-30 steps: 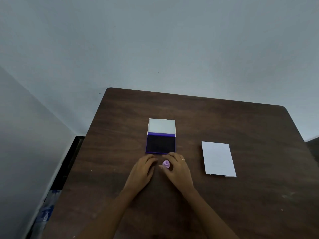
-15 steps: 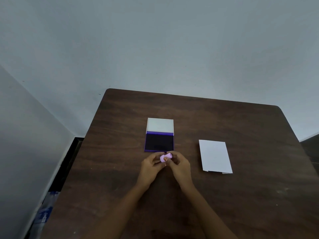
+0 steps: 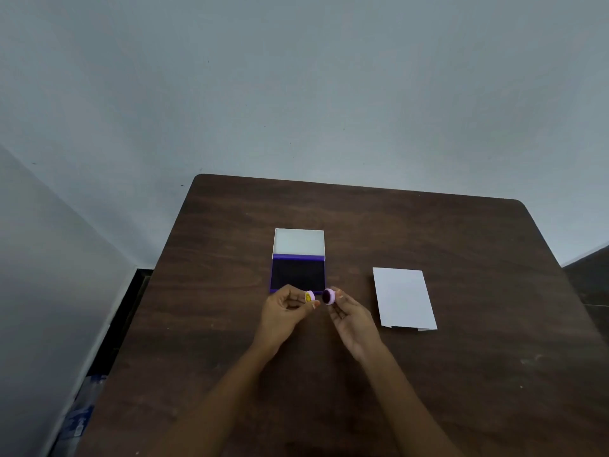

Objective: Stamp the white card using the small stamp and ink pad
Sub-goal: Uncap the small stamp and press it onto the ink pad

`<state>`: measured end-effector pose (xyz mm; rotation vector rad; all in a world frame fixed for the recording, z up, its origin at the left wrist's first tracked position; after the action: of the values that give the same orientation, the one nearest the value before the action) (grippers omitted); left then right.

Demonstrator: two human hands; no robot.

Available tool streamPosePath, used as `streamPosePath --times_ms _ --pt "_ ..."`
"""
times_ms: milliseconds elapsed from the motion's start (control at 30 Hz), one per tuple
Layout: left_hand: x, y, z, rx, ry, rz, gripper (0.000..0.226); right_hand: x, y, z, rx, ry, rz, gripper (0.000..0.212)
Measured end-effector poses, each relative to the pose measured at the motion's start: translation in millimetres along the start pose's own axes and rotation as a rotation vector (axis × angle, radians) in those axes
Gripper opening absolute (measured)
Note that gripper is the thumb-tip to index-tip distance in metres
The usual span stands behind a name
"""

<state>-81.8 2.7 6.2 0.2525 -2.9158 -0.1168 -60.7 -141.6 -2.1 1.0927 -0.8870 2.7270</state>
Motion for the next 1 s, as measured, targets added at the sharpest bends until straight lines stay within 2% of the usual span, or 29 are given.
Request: streamPosePath --times_ms 67,133,200,300,500,667,733,800,933,1000 --pt "-1.4 3.6 5.8 -0.107 0.021 0.024 0.019 1.0 3.0 4.8 -0.134 -0.052 -0.003 0.015" --pt "-2.6 4.0 13.9 -0.314 0.015 0.121 0.022 2.8 4.1 8.7 -0.241 -0.085 0.006 0.015" --pt "-3.0 1.2 20.7 -0.495 -0.021 0.199 0.023 4.4 3.6 11.4 -0.288 -0.093 0.023 0.014" --pt "-3.5 -4.6 25.4 -0.648 -0.056 0.217 0.021 7.3 0.7 14.1 -0.320 -0.097 0.050 0.013" --pt "-7.4 -10.8 30.9 -0.731 -0.027 0.259 0.023 4.9 -5.0 15.2 -0.310 -0.093 0.074 0.013" --pt "-8.9 -5.6 35.8 -0.717 -0.024 0.262 0.038 -3.7 -12.4 15.2 -0.257 -0.094 0.033 0.012" --pt "-9.0 2.7 35.1 -0.683 -0.043 0.216 0.033 -8.4 -16.8 15.8 -0.175 -0.054 0.037 0.012" --pt "-11.5 14.8 32.9 -0.634 -0.064 0.142 0.026 -14.6 -22.6 17.4 0.006 0.035 0.024 0.014" --pt "-25.2 43.3 27.2 -0.552 -0.151 -0.011 0.026 -25.5 -43.5 19.4 0.631 0.243 -0.112 0.009" --pt "-35.0 54.7 26.9 -0.545 -0.169 -0.030 0.029 -33.4 -58.3 19.3 0.844 0.319 -0.128 0.012"
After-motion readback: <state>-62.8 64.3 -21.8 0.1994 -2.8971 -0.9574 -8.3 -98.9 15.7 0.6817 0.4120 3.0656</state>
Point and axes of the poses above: each hand's wrist, its own x-axis away from the middle knuckle, its own y-axis out of the back of the hand, z = x × y, the point moved 2 cm from there along -x, towards the middle knuckle, and after that the axes turned 3 degrees about x, right-handed, at the moved point
